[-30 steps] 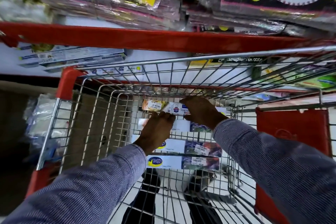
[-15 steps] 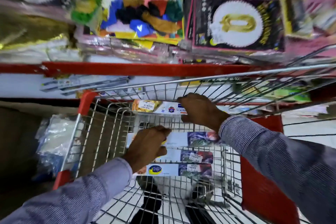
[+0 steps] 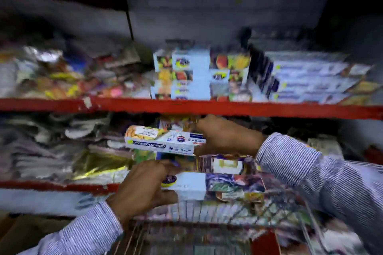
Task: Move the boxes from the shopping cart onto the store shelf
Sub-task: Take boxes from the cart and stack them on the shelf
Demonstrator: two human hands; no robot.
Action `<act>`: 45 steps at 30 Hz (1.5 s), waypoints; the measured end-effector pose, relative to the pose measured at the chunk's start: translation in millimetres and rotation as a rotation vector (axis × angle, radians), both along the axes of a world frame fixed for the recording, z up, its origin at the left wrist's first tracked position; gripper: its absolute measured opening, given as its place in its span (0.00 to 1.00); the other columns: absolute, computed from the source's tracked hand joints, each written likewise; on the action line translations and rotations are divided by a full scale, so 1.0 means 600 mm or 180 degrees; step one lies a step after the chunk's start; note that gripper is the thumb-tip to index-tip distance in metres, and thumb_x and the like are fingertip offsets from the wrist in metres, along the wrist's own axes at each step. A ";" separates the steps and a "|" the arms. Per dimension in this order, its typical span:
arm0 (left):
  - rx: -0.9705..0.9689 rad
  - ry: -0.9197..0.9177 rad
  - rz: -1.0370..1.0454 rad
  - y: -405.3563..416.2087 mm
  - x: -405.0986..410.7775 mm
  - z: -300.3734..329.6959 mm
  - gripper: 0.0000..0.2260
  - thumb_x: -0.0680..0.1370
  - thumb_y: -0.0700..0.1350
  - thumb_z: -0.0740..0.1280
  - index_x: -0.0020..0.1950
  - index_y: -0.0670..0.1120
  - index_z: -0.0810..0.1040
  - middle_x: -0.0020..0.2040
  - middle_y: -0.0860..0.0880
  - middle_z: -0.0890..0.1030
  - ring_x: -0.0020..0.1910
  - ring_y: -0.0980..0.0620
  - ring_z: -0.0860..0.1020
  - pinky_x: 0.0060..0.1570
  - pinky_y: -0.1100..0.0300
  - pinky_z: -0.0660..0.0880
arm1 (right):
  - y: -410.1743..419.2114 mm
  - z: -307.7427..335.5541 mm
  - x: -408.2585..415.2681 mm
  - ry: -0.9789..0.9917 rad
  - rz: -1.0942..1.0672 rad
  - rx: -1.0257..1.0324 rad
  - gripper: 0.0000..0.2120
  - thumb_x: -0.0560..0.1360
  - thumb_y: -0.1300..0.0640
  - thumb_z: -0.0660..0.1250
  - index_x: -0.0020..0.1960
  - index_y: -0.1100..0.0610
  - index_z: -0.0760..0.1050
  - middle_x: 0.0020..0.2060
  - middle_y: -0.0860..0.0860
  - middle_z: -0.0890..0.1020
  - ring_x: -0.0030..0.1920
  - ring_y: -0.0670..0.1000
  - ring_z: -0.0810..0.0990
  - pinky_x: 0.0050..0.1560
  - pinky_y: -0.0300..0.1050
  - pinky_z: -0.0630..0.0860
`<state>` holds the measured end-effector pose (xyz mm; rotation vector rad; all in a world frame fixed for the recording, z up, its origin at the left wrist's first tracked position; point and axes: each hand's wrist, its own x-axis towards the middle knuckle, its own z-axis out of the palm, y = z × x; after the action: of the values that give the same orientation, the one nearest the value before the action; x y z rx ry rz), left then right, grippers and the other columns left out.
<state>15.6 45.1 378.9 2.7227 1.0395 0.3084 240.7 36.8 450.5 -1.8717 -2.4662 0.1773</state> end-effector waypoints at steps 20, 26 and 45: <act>0.0520 -0.0339 -0.0085 0.184 0.110 0.250 0.29 0.65 0.60 0.73 0.66 0.57 0.77 0.66 0.59 0.79 0.63 0.56 0.76 0.63 0.57 0.73 | 0.172 0.199 0.108 -0.0120 -0.0807 0.0526 0.28 0.77 0.56 0.70 0.74 0.57 0.67 0.70 0.59 0.71 0.69 0.60 0.72 0.70 0.52 0.71; 0.0503 -0.0280 -0.0060 0.221 0.107 0.234 0.29 0.67 0.59 0.73 0.68 0.58 0.76 0.66 0.59 0.79 0.63 0.55 0.75 0.63 0.57 0.70 | 0.240 0.156 0.110 -0.0232 -0.0859 0.0484 0.27 0.77 0.55 0.68 0.74 0.55 0.67 0.69 0.58 0.71 0.71 0.58 0.69 0.70 0.53 0.70; 0.0434 -0.0155 -0.0066 0.252 0.108 0.219 0.29 0.66 0.59 0.72 0.68 0.59 0.75 0.64 0.57 0.81 0.60 0.53 0.78 0.59 0.56 0.75 | 0.258 0.120 0.112 -0.0059 -0.1105 0.1044 0.20 0.72 0.57 0.74 0.63 0.52 0.79 0.62 0.53 0.81 0.62 0.57 0.80 0.63 0.48 0.77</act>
<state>80.4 196.3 510.6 2.8282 1.0115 0.4555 307.9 191.6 522.5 -2.1043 -1.9818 -0.2416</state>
